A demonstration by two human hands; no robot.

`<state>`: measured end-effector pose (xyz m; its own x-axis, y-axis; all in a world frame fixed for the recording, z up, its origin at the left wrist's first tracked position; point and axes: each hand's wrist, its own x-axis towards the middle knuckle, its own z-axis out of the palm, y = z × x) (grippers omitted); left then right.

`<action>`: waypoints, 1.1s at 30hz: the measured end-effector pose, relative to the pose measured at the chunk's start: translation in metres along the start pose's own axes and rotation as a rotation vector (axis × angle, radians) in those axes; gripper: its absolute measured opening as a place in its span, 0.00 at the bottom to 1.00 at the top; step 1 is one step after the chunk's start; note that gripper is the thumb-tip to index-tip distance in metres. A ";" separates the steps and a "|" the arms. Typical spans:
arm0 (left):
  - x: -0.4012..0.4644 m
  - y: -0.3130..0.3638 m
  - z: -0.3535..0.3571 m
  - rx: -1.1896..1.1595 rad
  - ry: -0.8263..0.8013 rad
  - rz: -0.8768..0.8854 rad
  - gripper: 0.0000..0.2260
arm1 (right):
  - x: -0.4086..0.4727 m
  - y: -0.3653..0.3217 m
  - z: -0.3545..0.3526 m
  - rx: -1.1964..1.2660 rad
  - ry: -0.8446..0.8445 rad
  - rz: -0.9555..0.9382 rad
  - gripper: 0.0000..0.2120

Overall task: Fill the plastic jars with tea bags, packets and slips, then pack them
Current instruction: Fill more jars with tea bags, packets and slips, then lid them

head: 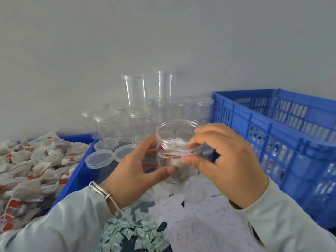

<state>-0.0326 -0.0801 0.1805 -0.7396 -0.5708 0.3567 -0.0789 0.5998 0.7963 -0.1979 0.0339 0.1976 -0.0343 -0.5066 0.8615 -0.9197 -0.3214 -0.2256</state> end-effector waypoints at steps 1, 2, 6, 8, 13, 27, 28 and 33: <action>0.008 0.004 0.006 -0.023 0.035 0.022 0.33 | 0.007 0.004 -0.011 -0.016 0.014 -0.001 0.18; 0.019 0.010 0.017 -0.041 0.060 0.045 0.34 | 0.014 0.011 -0.026 -0.043 0.028 0.006 0.17; 0.042 0.012 0.073 0.005 0.038 0.028 0.24 | 0.038 0.044 -0.090 -0.161 0.070 0.021 0.14; 0.045 -0.005 0.106 0.110 -0.044 -0.031 0.18 | 0.050 0.066 -0.119 -0.202 0.118 0.064 0.14; 0.050 -0.044 0.182 0.328 -0.229 -0.121 0.17 | 0.062 0.128 -0.163 -0.300 0.207 0.243 0.11; 0.038 -0.089 0.258 0.649 -0.261 -0.162 0.23 | 0.015 0.193 -0.166 -0.443 -0.500 0.499 0.13; 0.038 -0.089 0.258 0.649 -0.251 -0.157 0.23 | 0.015 0.193 -0.165 -0.463 -0.540 0.497 0.11; 0.037 -0.093 0.260 0.646 -0.236 -0.155 0.23 | 0.016 0.190 -0.165 -0.496 -0.707 0.531 0.11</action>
<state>-0.2262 -0.0108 -0.0075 -0.8071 -0.5836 0.0892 -0.5220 0.7760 0.3540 -0.4380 0.0966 0.2432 -0.3944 -0.8965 0.2016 -0.9171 0.3702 -0.1480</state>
